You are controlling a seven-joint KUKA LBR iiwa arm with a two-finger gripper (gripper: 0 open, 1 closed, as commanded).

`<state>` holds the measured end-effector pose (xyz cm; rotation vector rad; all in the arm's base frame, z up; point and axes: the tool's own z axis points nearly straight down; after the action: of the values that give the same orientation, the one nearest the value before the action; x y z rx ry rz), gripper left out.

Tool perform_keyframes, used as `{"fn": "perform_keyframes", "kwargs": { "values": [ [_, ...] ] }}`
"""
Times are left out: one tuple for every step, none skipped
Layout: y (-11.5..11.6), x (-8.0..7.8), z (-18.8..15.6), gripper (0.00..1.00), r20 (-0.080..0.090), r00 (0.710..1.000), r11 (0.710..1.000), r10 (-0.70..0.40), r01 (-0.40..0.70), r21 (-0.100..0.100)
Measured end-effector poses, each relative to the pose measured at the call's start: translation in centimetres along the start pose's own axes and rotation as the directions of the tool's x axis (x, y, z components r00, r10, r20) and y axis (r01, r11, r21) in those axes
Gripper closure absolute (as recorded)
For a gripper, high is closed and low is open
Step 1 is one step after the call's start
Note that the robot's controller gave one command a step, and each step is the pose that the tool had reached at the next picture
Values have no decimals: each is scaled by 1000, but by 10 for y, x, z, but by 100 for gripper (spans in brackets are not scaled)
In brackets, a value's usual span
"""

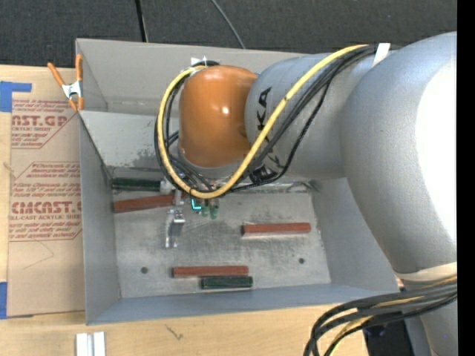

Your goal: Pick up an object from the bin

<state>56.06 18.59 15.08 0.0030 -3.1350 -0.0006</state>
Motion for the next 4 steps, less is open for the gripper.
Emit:
{"fn": "perform_keyframes", "kwargs": {
  "values": [
    [-1, -2, -4, 0, 7, 1000, 1000, 1, -1, -1],
    [-39, -9, 28, 0, 12, 998, 998, -68, 68, -2],
    [-97, -12, 34, 0, 6, 1000, 1000, -15, 15, 0],
    [-100, -21, 53, 0, 10, 996, 996, 92, -92, 1]
  ]
}}
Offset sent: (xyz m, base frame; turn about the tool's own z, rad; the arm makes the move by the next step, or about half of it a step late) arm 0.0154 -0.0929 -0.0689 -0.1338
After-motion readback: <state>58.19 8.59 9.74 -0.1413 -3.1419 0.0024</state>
